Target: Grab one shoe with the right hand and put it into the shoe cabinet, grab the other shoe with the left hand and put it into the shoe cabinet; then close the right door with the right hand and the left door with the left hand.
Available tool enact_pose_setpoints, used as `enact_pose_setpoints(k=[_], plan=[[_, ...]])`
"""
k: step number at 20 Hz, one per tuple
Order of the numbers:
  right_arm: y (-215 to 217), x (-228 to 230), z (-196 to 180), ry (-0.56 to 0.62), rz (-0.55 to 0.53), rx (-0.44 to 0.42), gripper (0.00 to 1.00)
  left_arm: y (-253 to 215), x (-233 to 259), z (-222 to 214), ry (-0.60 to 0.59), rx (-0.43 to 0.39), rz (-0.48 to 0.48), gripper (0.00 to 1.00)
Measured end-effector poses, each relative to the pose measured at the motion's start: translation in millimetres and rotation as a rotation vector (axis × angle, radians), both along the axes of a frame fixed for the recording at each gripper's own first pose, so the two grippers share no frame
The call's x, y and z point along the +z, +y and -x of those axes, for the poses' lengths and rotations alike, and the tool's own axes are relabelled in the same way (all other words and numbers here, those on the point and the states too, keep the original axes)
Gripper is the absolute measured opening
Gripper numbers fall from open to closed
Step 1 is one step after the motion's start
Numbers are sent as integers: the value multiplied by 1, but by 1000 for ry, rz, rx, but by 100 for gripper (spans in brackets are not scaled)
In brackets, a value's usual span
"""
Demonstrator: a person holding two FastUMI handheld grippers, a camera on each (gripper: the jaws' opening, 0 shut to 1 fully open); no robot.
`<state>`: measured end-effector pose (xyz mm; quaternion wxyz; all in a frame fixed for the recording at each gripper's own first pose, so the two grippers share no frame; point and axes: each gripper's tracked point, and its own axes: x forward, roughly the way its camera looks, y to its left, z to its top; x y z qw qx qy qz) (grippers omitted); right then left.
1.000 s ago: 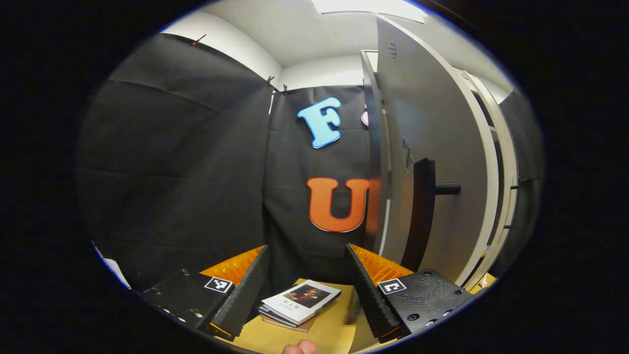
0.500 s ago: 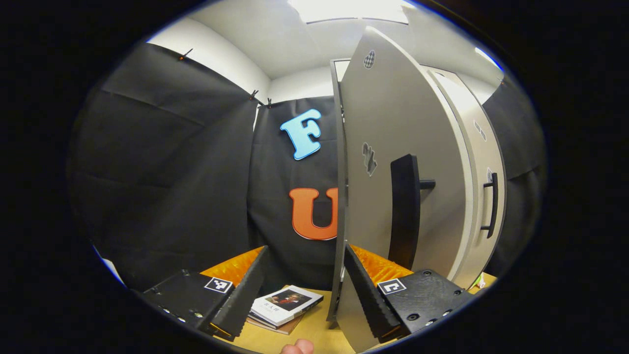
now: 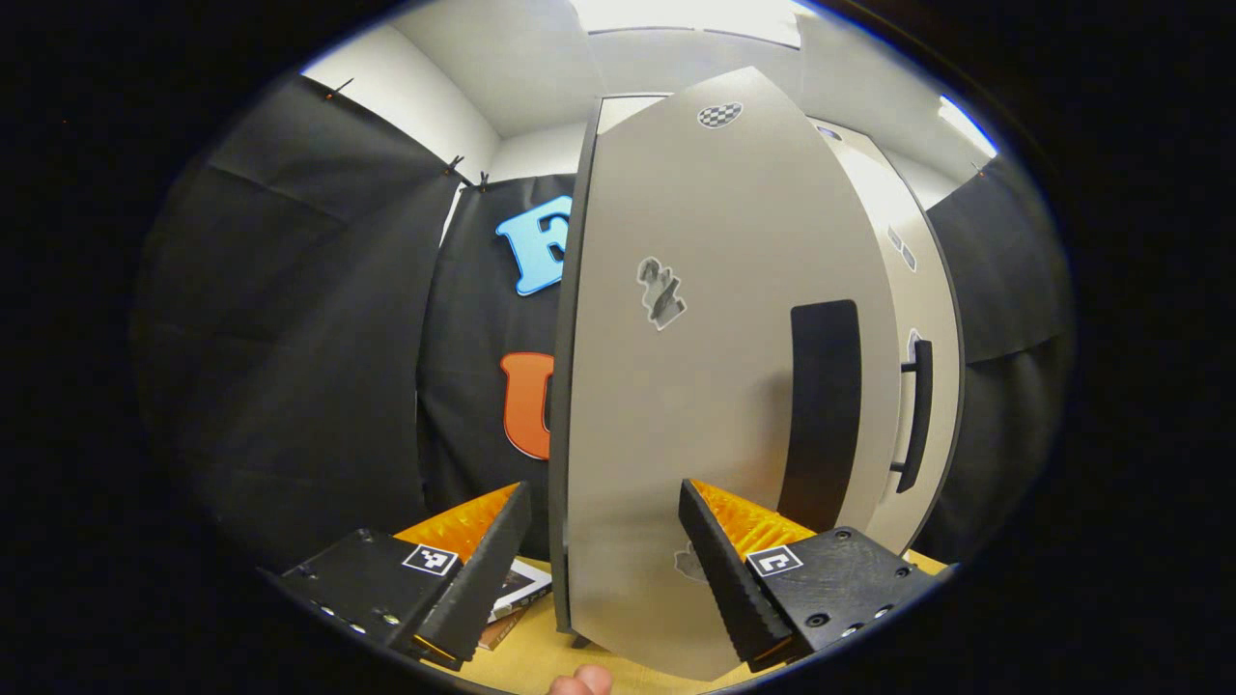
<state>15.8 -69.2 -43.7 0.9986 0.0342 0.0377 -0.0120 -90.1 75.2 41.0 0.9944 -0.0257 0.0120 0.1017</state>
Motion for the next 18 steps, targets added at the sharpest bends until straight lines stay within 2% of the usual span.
enact_pose_setpoints(k=[5, 8, 11, 14, 18], plan=[[-16, -3, 2, 7, -6, -22, 99, -15, -27, 32, 53, -24, 51, 93], [-16, -3, -1, 8, -14, -21, 99, -34, -48, 66, 83, -60, 49, 93], [-12, -4, -3, 12, -14, -11, 99, -61, -73, 106, 118, -89, 24, 93], [-3, -8, -3, 18, -12, 1, 99, -102, -92, 135, 147, -151, 41, 93], [18, -16, 5, 36, -32, 38, 99, -140, -88, 162, 107, -212, 21, 93]])
